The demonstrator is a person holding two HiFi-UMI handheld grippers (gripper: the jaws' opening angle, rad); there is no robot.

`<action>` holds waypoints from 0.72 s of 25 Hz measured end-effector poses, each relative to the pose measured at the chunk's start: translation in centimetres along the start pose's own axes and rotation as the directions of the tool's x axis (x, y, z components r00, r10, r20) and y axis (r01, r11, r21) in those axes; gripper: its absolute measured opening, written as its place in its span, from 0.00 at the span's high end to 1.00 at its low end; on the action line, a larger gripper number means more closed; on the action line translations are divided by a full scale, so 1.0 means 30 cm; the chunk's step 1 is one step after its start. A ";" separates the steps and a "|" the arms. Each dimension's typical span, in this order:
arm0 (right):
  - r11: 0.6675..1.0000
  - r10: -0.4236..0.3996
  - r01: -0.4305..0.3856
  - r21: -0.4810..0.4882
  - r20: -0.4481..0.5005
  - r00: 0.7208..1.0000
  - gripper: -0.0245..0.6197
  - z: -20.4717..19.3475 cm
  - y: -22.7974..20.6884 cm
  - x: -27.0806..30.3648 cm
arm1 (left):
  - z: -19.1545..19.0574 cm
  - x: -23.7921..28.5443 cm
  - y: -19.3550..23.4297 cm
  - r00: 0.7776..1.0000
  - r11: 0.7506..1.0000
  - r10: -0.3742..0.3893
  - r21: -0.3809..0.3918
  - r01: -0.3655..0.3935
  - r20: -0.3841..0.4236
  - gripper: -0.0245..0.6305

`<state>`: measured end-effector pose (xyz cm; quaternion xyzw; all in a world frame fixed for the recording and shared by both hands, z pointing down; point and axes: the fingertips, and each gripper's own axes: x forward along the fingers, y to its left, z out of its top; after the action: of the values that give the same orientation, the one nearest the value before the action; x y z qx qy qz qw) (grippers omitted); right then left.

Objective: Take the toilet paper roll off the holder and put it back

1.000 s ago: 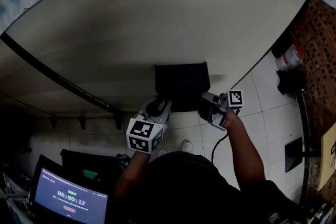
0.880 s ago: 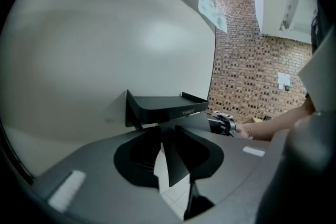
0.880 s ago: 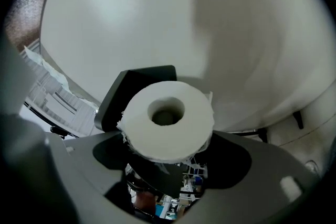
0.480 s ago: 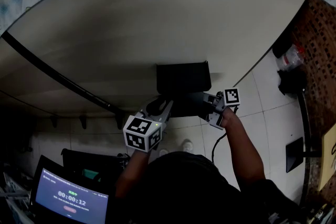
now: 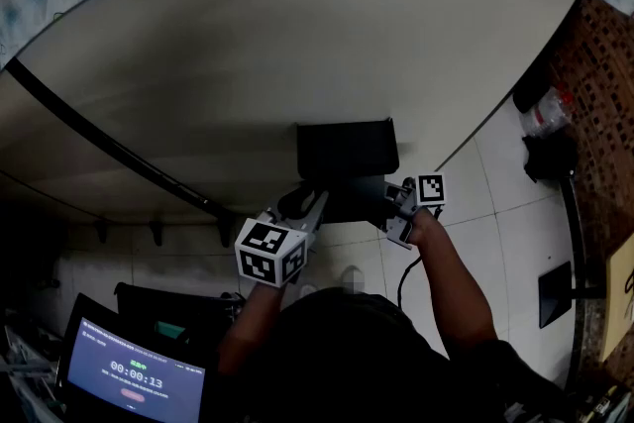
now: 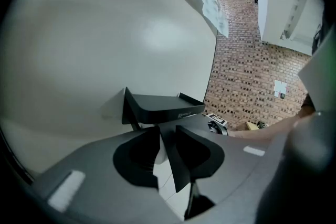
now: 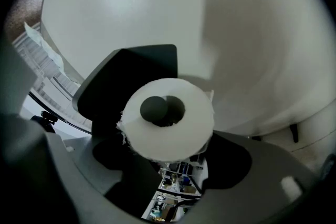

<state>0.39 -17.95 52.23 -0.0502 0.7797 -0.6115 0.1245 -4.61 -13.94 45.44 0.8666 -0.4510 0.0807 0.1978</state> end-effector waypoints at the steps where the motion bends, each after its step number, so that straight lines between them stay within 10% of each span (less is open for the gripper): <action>1: 1.000 0.003 -0.003 -0.007 0.012 1.000 0.36 0.003 -0.001 -0.007 | -0.001 0.001 0.001 1.000 1.000 0.001 0.001 -0.001 0.000 0.79; 18: 0.993 0.085 -0.052 -0.109 0.322 0.943 0.37 0.103 0.076 -0.345 | -0.012 0.016 0.033 0.998 0.997 0.060 0.046 -0.061 0.017 0.85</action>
<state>11.34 -17.91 50.72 -0.1298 0.7791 -0.5506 0.2702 -5.13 -14.67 46.18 0.8575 -0.4764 0.0904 0.1717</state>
